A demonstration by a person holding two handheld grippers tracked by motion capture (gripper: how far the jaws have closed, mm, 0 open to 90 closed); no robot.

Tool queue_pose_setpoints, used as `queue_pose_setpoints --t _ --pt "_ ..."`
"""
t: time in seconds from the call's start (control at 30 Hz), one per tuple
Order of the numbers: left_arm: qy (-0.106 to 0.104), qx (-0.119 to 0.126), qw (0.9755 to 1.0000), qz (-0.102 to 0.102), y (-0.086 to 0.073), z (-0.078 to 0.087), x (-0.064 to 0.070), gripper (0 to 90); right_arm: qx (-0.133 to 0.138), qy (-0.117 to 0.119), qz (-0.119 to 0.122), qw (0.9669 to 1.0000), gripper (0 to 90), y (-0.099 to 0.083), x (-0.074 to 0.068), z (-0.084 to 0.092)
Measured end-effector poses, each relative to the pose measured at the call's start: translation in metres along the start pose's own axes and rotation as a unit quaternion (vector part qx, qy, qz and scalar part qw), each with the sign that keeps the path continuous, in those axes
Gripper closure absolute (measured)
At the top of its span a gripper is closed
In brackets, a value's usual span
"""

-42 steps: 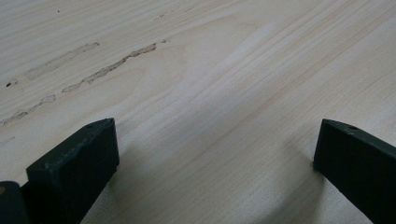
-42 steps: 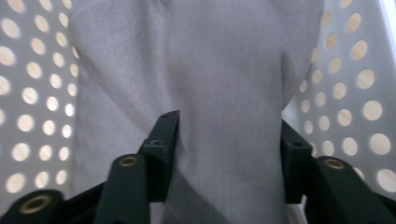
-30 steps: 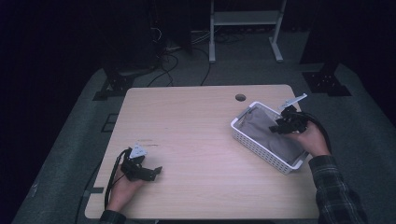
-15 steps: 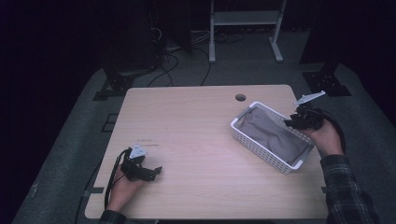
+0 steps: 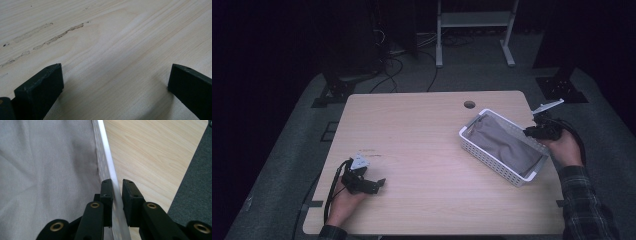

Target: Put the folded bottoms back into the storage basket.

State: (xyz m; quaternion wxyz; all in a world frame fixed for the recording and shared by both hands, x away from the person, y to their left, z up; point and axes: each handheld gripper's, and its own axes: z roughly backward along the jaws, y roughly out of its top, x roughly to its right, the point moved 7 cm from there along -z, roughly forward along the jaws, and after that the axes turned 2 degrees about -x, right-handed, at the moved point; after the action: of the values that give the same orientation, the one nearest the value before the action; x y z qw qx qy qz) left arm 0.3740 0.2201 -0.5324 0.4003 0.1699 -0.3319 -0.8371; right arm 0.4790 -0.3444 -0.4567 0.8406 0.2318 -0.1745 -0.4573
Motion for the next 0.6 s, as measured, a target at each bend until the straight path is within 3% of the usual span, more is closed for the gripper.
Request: queue_pose_setpoints --t 0.3,0.6 --pt "0.0 0.0 1.0 0.0 0.0 0.0 0.0 0.0 -0.009 0.009 -0.001 0.9999 81.4 0.002 -0.009 0.0" --pt "0.0 0.0 1.0 0.0 0.0 0.0 0.0 0.0 -0.01 0.018 -0.008 0.9998 83.8 0.012 -0.03 -0.004"
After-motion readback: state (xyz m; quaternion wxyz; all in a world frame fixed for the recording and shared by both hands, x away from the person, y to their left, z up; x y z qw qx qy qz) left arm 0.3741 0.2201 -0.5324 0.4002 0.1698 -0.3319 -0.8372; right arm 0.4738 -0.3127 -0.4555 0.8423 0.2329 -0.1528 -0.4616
